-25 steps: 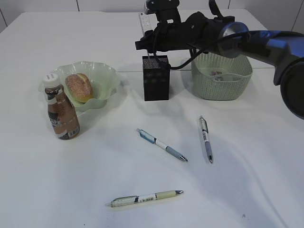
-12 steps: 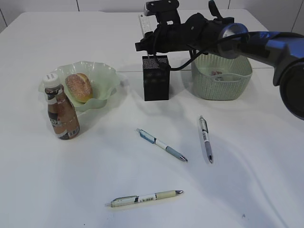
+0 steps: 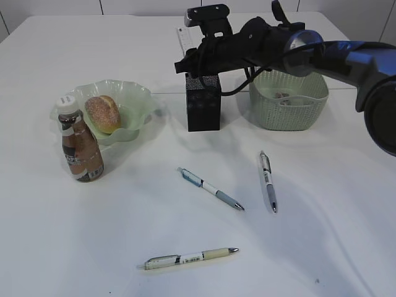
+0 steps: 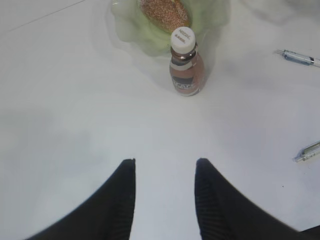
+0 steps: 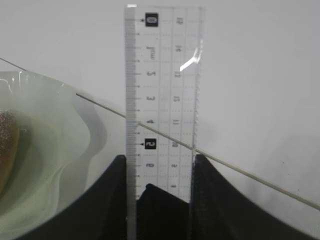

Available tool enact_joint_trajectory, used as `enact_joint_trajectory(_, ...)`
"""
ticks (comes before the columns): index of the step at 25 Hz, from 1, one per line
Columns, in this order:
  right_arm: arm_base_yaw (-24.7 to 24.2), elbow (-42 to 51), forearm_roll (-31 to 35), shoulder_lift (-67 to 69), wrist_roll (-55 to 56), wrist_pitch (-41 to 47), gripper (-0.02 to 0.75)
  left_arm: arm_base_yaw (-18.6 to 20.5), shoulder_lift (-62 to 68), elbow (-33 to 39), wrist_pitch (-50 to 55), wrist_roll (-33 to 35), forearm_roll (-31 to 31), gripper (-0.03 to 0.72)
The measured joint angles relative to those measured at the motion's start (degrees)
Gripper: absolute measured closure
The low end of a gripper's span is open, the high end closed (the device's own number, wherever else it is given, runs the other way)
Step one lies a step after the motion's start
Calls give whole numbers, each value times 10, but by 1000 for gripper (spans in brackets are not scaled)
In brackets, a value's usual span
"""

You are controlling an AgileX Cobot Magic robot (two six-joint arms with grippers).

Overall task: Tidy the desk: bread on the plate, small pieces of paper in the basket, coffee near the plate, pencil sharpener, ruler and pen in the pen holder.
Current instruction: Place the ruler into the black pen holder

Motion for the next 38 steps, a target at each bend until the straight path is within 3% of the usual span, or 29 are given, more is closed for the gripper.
enact_joint_trajectory(38, -8, 0, -5, 0, 0, 31, 385, 0, 0, 0, 0, 0, 2, 416)
